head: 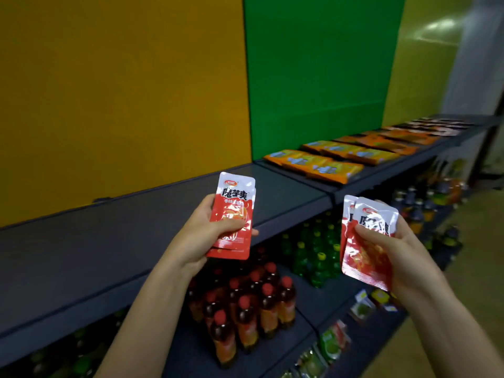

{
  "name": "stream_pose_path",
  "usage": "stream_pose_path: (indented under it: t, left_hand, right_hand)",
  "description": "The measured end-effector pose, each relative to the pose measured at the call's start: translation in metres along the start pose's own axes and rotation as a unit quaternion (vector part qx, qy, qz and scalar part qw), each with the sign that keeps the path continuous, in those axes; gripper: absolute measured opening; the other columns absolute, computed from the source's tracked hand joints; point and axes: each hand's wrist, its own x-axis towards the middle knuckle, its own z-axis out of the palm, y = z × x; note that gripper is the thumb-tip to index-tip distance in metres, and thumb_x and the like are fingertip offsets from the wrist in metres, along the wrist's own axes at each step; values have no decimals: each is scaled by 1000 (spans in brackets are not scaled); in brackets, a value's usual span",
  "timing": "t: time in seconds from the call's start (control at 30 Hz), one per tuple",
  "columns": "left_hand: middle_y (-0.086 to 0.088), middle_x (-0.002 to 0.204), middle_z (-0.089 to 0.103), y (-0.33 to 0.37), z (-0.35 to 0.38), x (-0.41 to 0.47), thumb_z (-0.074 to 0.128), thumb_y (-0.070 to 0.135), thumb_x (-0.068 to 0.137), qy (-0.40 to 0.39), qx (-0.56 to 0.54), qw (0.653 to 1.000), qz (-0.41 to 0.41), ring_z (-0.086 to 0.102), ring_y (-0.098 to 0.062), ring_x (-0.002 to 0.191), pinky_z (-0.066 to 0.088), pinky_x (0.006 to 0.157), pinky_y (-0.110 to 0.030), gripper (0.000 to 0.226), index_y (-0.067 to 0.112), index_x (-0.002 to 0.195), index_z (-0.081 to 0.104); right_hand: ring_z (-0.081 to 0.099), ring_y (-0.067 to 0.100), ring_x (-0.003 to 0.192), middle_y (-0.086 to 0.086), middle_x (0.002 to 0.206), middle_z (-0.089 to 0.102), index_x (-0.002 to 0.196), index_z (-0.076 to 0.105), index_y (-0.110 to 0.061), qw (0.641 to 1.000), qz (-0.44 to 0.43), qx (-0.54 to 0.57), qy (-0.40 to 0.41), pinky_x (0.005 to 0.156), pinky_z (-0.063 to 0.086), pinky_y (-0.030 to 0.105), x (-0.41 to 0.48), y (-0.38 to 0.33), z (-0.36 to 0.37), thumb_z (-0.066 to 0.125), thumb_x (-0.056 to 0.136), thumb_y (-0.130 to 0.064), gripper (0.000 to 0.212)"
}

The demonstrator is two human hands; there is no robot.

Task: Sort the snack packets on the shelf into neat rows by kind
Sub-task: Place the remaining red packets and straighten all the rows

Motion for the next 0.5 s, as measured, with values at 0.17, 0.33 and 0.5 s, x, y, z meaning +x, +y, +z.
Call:
stream_pose_path:
  t: [0.17, 0.33, 0.5]
  left_hand:
    - [-9, 96, 69, -49, 110, 24, 60, -8, 81, -73, -6, 997, -36, 73, -24, 68, 58, 57, -28, 38, 19, 107, 51]
    - [-10, 96, 68, -94, 213, 50, 61, -8, 80, -155, 7, 984, -89, 73, -23, 67, 57, 56, -29, 41, 16, 111, 49]
    - [-10, 97, 67, -131, 302, 83, 58, -7, 83, -229, 5, 964, -132, 73, -20, 63, 55, 48, -24, 41, 12, 117, 46]
  right_hand:
    - [58, 22, 64, 5, 84, 64, 122, 52, -18, 991, 6, -28, 127, 61, 48, 32, -8, -8, -125, 56, 85, 3, 43]
    - [55, 22, 69, 9, 88, 62, 123, 52, -11, 974, 15, -35, 223, 63, 45, 31, -11, -16, -221, 54, 86, 5, 41]
    - [61, 15, 61, 7, 84, 65, 118, 54, -10, 951, 8, -30, 309, 54, 51, 24, -18, -24, -295, 54, 87, 4, 34]
